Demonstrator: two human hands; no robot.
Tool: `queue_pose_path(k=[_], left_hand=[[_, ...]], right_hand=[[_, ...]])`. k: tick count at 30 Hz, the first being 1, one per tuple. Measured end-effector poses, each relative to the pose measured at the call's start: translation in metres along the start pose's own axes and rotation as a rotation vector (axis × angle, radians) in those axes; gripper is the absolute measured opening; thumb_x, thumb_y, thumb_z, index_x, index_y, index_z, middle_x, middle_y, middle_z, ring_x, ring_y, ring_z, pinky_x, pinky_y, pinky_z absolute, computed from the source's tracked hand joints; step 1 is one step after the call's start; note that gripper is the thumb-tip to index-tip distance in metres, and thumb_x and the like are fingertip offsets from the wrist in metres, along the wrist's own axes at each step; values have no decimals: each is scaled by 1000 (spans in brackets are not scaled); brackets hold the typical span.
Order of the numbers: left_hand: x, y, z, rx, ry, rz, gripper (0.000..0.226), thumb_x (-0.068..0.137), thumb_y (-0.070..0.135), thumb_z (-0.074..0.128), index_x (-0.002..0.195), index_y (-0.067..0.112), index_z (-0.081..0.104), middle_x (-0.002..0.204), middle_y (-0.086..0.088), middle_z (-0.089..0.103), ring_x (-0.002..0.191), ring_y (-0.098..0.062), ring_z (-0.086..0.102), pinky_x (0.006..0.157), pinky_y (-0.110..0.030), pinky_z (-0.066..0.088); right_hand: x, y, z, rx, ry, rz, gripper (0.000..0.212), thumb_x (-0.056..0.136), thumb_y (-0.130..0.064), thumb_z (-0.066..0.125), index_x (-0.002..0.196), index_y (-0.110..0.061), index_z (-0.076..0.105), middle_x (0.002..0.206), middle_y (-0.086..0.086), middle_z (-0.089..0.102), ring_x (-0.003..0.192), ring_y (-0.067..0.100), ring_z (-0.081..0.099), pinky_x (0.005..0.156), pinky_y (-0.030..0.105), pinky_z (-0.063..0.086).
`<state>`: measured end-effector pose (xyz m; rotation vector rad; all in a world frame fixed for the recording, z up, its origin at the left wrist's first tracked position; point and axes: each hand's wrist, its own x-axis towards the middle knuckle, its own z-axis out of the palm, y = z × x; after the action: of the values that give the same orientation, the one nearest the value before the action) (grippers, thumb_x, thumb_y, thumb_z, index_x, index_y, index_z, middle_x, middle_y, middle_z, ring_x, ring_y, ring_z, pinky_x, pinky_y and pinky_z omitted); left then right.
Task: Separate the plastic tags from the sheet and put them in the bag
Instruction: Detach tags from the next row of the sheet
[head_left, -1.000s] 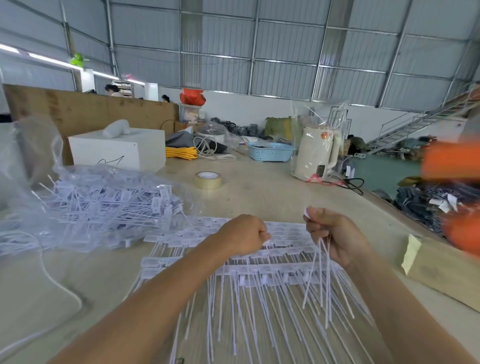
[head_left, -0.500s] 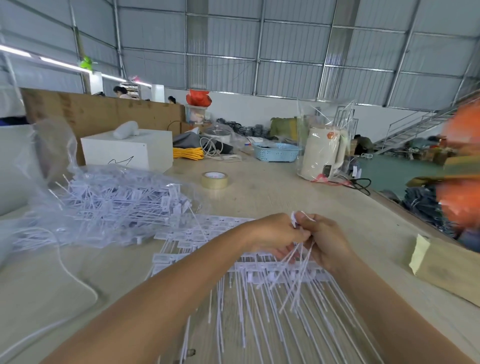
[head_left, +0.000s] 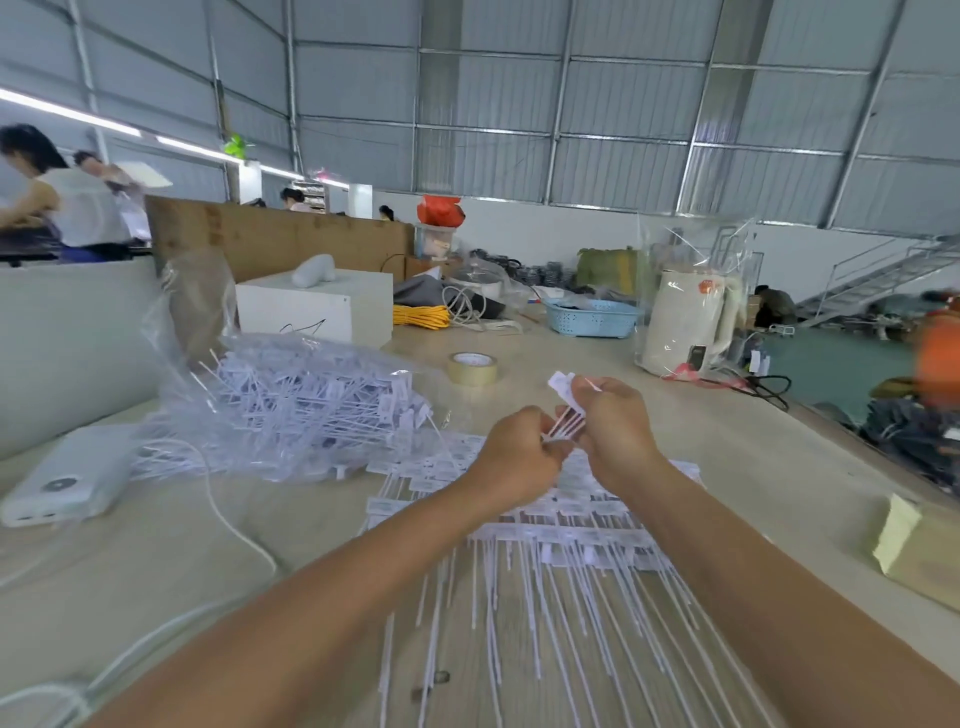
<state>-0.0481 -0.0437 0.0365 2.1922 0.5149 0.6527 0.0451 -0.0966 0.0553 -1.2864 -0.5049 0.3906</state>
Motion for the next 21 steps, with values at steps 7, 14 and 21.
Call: queue_pose_path(k=[7,14,21], left_hand=[[-24,-32,-79,309,114,-6,21,97,16,47,81,10,60,82,-9,61,62,-13,49,61,-25,33],[-49,-74,-142,528,24,-169,28,93,11,43,89,10,70,106,-6,67,94,-22,60,82,-32,48],[-41,-103,-163,576,85,-241,30,95,10,39,101,0,66,112,-12,64,107,-27,57,91,-33,45]], right_hand=[[-10,3,75,-232,-195,-131,6,88,-6,59,90,-11,56,98,14,61,86,31,64,81,43,52],[-7,25,125,-587,-308,-424,14,90,-13,58,104,-10,59,95,3,61,85,18,57,71,25,44],[15,41,131,-1513,-306,-615,32,87,-21,58,115,-34,63,142,1,29,133,23,21,105,52,23]])
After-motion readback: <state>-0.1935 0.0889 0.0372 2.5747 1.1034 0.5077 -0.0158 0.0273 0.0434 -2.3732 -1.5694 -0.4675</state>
